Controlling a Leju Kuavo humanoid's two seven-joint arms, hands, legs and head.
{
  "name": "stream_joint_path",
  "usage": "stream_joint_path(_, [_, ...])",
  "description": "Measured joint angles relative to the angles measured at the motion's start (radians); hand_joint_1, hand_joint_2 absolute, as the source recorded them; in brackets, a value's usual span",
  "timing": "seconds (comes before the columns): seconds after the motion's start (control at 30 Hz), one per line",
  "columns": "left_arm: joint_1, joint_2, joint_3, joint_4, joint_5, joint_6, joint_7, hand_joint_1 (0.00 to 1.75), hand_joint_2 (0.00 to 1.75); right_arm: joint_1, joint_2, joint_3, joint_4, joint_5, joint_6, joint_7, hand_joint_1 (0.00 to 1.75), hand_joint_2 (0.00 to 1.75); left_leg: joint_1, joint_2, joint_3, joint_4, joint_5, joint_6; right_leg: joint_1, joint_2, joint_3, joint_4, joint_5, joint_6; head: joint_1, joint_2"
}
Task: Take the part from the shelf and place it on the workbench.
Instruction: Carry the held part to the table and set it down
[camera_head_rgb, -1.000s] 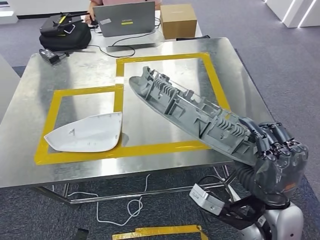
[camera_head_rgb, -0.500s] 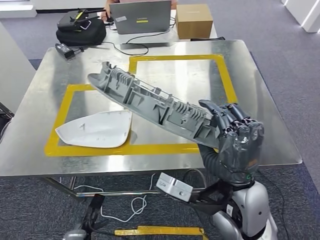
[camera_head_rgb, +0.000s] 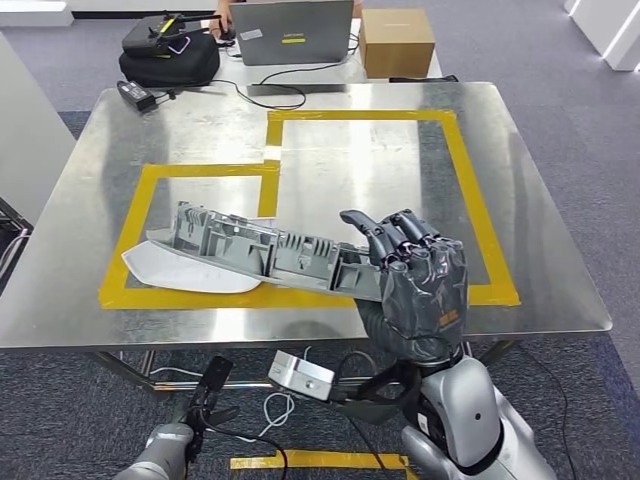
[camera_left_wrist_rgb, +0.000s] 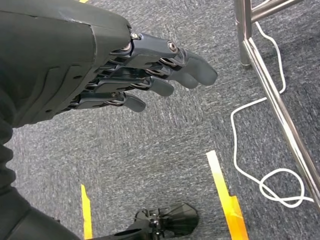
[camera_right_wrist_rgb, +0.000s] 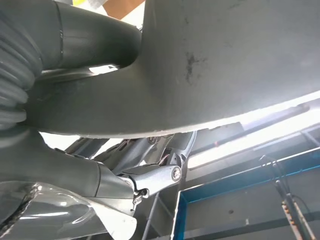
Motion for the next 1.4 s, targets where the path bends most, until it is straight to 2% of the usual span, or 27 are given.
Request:
stream_joint_path(0.7, [0.007, 0.01, -0.045, 0.005, 0.057, -0.001, -0.009, 0.0, 1.75, -0.047, -0.011, 0.073, 0.049, 0.0, 0.011, 0.059, 1.75, 1.75, 0.003, 0.0, 0.0, 0.0, 0.001, 0.001, 0.004, 0.0, 0.0, 0.001, 0.0, 0.0, 0.0, 0.0])
stream_joint_path(0.97, [0.02, 0.02, -0.091, 0.005, 0.128, -0.001, -0.012, 0.0, 1.75, -0.073, -0.046, 0.109, 0.067, -0.001, 0.071, 0.16, 1.75, 1.75, 0.003, 0.0, 0.0, 0.0, 0.001, 0.001, 0.003, 0.0, 0.0, 0.001, 0.0, 0.0, 0.0, 0.0])
stream_joint_path(1.13, [0.023, 0.026, -0.109, 0.005, 0.141, -0.001, -0.012, 0.0, 1.75, -0.081, -0.07, 0.125, 0.078, 0.0, 0.085, 0.184, 1.75, 1.75, 0.003, 0.0, 0.0, 0.0, 0.001, 0.001, 0.003, 0.0, 0.0, 0.001, 0.0, 0.0, 0.0, 0.0])
stream_joint_path(1.4, [0.03, 0.036, -0.132, 0.005, 0.194, -0.001, -0.015, 0.0, 1.75, -0.1, -0.115, 0.163, 0.08, 0.0, 0.141, 0.275, 1.75, 1.75, 0.003, 0.0, 0.0, 0.0, 0.001, 0.001, 0.004, 0.0, 0.0, 0.001, 0.0, 0.0, 0.0, 0.0])
